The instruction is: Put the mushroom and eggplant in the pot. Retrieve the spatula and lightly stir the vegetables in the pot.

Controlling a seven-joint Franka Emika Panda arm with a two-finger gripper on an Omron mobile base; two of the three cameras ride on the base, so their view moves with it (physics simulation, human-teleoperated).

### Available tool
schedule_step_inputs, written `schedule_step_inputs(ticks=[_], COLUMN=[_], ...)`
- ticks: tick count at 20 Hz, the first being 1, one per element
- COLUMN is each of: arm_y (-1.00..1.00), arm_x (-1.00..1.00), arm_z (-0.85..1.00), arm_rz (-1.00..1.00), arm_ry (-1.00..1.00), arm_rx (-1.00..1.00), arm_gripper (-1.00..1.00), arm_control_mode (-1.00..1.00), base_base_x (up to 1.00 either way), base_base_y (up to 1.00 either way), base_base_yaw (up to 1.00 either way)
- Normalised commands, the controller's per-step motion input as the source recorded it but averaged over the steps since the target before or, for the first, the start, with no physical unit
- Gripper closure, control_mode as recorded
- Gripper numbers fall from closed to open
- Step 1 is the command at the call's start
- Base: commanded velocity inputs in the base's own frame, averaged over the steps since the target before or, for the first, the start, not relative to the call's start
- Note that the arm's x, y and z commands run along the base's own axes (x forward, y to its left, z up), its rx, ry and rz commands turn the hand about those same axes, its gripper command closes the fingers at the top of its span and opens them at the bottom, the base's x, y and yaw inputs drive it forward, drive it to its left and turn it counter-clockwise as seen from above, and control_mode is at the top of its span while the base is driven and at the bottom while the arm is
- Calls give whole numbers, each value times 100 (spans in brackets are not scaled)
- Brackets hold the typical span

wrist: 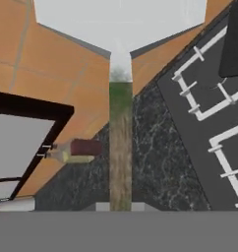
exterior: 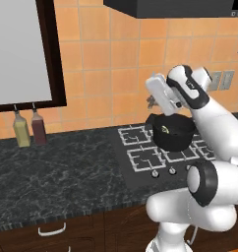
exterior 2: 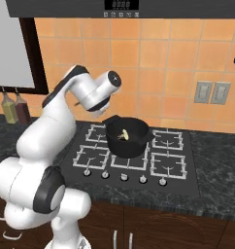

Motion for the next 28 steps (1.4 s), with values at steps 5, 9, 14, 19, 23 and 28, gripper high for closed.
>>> schedule_step_inputs(ticks=[5,9,14,19,23,28], arm_y=[-20,0,-2,6,0,0], arm_x=[20,0,0,0,7,15], arm_z=[21,0,0,0,3,9], arm_rz=[-30,-31,-4,-6,-19,-24], arm_ry=[15,0,0,1,15,25], arm_rx=[60,17,3,15,19,24], arm_gripper=[100,100,100,100,100,100], arm_control_mode=[-100,-100,-100,-100,-100,-100], base_base_x=[0,0,0,0,0,0], base_base_y=[0,0,0,0,0,0], base_base_yaw=[0,0,0,0,0,0])
